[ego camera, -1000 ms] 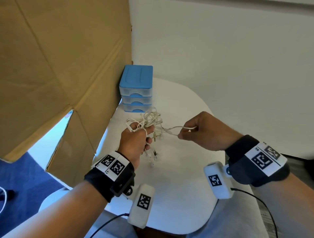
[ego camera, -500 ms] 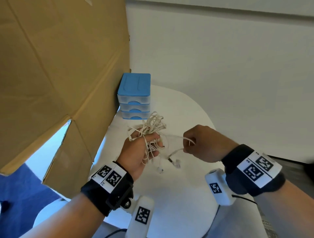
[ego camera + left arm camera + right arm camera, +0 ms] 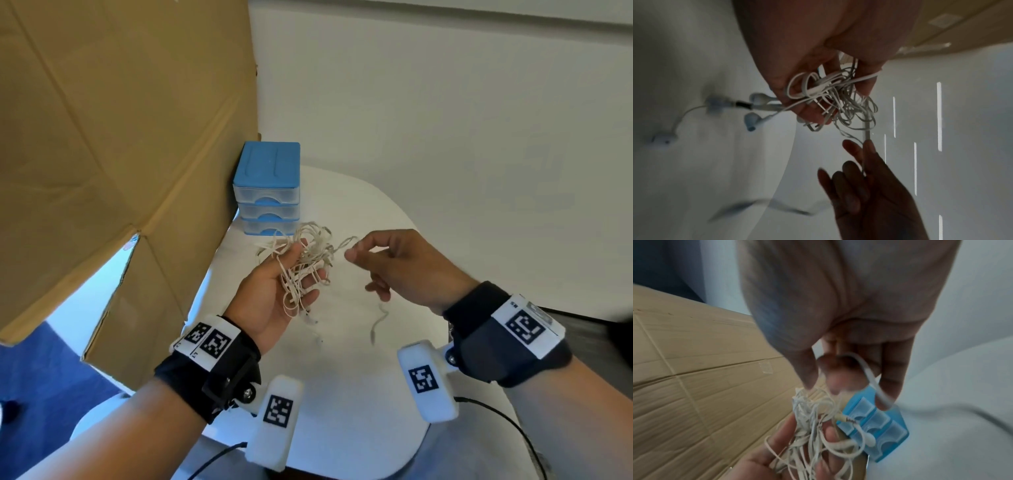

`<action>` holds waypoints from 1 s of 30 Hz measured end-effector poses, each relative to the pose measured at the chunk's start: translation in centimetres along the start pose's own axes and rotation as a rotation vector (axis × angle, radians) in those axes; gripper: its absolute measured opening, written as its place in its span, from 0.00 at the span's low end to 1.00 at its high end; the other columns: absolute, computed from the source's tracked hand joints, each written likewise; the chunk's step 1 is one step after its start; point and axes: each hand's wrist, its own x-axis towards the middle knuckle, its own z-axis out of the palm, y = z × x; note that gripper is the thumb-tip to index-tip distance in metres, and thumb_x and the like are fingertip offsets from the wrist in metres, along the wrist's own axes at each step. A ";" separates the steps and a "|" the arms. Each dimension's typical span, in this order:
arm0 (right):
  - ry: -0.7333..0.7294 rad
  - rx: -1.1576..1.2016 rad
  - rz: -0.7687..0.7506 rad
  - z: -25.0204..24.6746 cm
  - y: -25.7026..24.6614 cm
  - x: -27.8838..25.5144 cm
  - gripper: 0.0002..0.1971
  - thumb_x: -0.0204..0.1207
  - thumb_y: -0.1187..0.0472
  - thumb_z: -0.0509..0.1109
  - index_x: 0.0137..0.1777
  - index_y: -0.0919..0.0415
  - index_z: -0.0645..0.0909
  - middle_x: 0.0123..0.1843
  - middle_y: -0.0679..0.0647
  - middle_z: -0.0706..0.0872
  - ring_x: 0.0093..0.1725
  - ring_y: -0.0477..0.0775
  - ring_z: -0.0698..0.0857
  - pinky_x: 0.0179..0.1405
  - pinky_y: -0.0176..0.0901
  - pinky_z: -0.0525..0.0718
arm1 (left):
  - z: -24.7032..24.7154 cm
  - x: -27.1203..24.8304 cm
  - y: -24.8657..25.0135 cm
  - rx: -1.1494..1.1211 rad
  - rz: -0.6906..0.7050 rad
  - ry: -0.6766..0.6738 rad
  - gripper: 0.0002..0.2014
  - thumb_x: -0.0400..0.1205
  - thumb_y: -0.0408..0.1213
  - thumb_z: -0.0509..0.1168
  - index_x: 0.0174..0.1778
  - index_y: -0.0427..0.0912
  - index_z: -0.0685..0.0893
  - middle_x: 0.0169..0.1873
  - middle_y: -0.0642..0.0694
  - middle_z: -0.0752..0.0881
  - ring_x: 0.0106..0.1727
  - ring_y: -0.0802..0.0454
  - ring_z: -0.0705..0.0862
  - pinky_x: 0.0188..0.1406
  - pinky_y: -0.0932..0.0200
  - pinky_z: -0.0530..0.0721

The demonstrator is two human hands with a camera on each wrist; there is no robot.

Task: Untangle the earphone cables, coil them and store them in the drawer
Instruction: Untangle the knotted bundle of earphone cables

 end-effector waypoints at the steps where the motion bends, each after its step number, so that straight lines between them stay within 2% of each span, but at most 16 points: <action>1: 0.033 0.055 0.023 0.3 -0.1 0.1 0.18 0.79 0.49 0.73 0.49 0.67 0.83 0.22 0.54 0.76 0.20 0.51 0.72 0.44 0.57 0.89 | -0.1 0.0 0.2 -0.034 -0.015 -0.007 0.14 0.82 0.48 0.63 0.57 0.47 0.86 0.47 0.45 0.89 0.45 0.52 0.88 0.38 0.60 0.83; 4: 0.095 0.161 0.056 0.6 -0.6 0.3 0.19 0.80 0.47 0.70 0.50 0.67 0.84 0.24 0.55 0.78 0.22 0.50 0.72 0.32 0.48 0.86 | -0.5 0.0 0.7 -0.152 -0.084 -0.006 0.16 0.85 0.51 0.58 0.57 0.46 0.86 0.41 0.47 0.88 0.35 0.53 0.86 0.28 0.62 0.83; 7: 0.083 0.124 0.020 0.6 -0.7 0.3 0.15 0.81 0.52 0.70 0.47 0.66 0.86 0.26 0.54 0.81 0.28 0.52 0.75 0.31 0.45 0.80 | -0.8 0.3 1.0 -0.220 -0.112 -0.023 0.16 0.86 0.50 0.57 0.59 0.48 0.85 0.37 0.49 0.85 0.27 0.56 0.82 0.20 0.66 0.79; 9: 0.035 0.103 -0.014 0.9 -0.9 0.2 0.12 0.81 0.57 0.71 0.45 0.67 0.88 0.28 0.56 0.83 0.25 0.46 0.76 0.30 0.43 0.80 | -0.8 0.4 1.1 -0.251 -0.117 -0.045 0.16 0.87 0.49 0.56 0.61 0.48 0.84 0.38 0.48 0.83 0.25 0.57 0.81 0.18 0.66 0.79; 11: 0.002 0.086 -0.029 1.2 -1.0 0.1 0.08 0.80 0.60 0.73 0.43 0.64 0.89 0.30 0.56 0.86 0.21 0.41 0.75 0.29 0.40 0.81 | -0.7 0.3 1.0 -0.270 -0.126 -0.078 0.19 0.87 0.51 0.56 0.58 0.44 0.87 0.41 0.47 0.85 0.29 0.56 0.84 0.22 0.66 0.82; 14: 0.023 0.052 -0.046 1.6 -0.9 0.1 0.06 0.77 0.60 0.75 0.42 0.61 0.90 0.30 0.53 0.88 0.22 0.41 0.76 0.27 0.37 0.79 | -0.5 0.2 0.8 -0.244 -0.133 -0.072 0.25 0.87 0.52 0.55 0.46 0.41 0.93 0.46 0.46 0.88 0.33 0.57 0.87 0.27 0.66 0.86; 16: 0.050 0.034 -0.055 1.7 -0.9 0.1 0.05 0.77 0.61 0.76 0.42 0.62 0.91 0.30 0.52 0.88 0.20 0.40 0.73 0.22 0.32 0.74 | -0.3 0.1 0.7 -0.224 -0.134 -0.056 0.26 0.87 0.53 0.55 0.45 0.40 0.94 0.48 0.47 0.89 0.36 0.57 0.89 0.28 0.65 0.87; 18: 0.059 -0.001 -0.056 1.7 -0.8 0.1 0.05 0.77 0.63 0.75 0.42 0.62 0.91 0.31 0.53 0.88 0.17 0.40 0.71 0.18 0.28 0.69 | -0.3 0.2 0.6 -0.235 -0.143 -0.045 0.25 0.87 0.54 0.54 0.50 0.41 0.93 0.53 0.47 0.90 0.37 0.56 0.90 0.29 0.65 0.88; 21: 0.054 -0.060 -0.060 2.0 -0.7 0.0 0.06 0.78 0.64 0.75 0.39 0.59 0.91 0.31 0.53 0.89 0.16 0.39 0.71 0.17 0.27 0.68 | -0.1 0.0 0.8 -0.252 -0.170 -0.054 0.24 0.87 0.52 0.53 0.64 0.39 0.86 0.54 0.48 0.91 0.34 0.57 0.89 0.29 0.66 0.88; 25: 0.097 -0.018 -0.060 2.7 -0.4 0.3 0.07 0.77 0.67 0.74 0.39 0.63 0.91 0.25 0.46 0.85 0.17 0.39 0.71 0.20 0.28 0.69 | 0.5 -0.4 1.0 -0.222 -0.158 -0.067 0.20 0.86 0.43 0.55 0.67 0.37 0.83 0.61 0.44 0.89 0.37 0.53 0.91 0.31 0.62 0.89; 28: 0.142 0.117 -0.054 3.2 -0.3 0.6 0.07 0.77 0.70 0.73 0.41 0.63 0.90 0.19 0.41 0.81 0.19 0.38 0.74 0.21 0.25 0.70 | 0.7 -0.6 0.9 -0.209 -0.151 -0.100 0.22 0.83 0.37 0.54 0.68 0.32 0.82 0.55 0.40 0.89 0.41 0.50 0.92 0.36 0.60 0.90; 30: 0.151 0.235 -0.037 3.4 -0.2 0.7 0.06 0.77 0.71 0.72 0.42 0.64 0.90 0.20 0.41 0.83 0.21 0.37 0.77 0.21 0.25 0.71 | 0.9 -0.7 0.8 -0.187 -0.125 -0.113 0.21 0.81 0.33 0.54 0.67 0.32 0.82 0.54 0.39 0.89 0.42 0.50 0.91 0.38 0.59 0.90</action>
